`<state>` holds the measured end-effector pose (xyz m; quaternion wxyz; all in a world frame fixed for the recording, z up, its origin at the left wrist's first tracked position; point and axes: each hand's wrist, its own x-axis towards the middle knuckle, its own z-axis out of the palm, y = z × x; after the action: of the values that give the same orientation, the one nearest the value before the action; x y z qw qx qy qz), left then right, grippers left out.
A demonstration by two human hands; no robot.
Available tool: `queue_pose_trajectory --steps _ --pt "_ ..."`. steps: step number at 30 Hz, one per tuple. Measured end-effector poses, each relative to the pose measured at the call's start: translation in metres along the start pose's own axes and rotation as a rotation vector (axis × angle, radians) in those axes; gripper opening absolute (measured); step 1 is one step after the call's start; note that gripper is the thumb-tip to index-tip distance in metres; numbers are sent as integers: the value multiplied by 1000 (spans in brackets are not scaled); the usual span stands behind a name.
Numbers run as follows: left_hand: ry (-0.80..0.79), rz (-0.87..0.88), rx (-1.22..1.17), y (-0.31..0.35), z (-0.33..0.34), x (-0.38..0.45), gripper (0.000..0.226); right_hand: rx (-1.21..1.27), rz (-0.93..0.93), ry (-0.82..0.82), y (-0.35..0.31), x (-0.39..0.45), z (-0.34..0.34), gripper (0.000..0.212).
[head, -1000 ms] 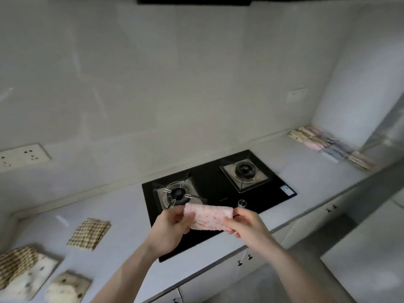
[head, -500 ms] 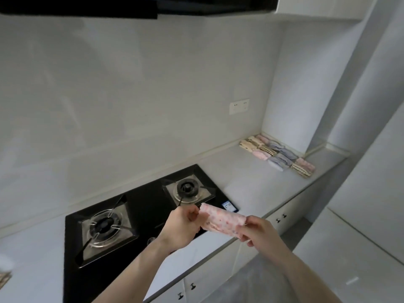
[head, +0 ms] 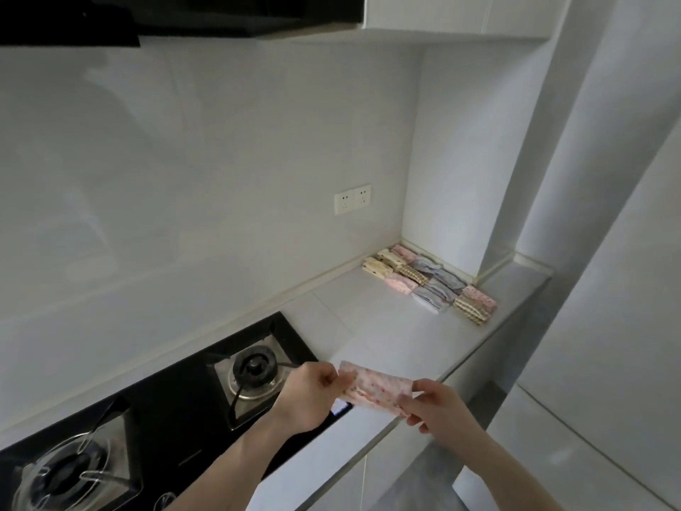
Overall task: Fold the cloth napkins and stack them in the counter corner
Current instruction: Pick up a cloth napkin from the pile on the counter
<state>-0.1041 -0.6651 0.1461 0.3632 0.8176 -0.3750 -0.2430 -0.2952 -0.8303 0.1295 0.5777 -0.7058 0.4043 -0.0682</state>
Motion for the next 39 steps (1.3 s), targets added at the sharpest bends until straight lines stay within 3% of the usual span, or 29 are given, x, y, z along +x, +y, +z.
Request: queue_pose_trajectory --steps 12,19,27,32,39 --pt "-160 -98 23 14 33 152 60 95 118 96 5 118 -52 19" --pt "-151 -187 59 23 41 219 42 271 203 211 12 198 -78 13" --pt "-262 -266 122 8 63 275 26 467 418 344 58 300 -139 17" --pt "-276 -279 150 18 82 303 23 394 503 418 93 353 -179 17" --pt "-240 -328 138 21 104 334 16 278 625 418 144 418 -202 43"
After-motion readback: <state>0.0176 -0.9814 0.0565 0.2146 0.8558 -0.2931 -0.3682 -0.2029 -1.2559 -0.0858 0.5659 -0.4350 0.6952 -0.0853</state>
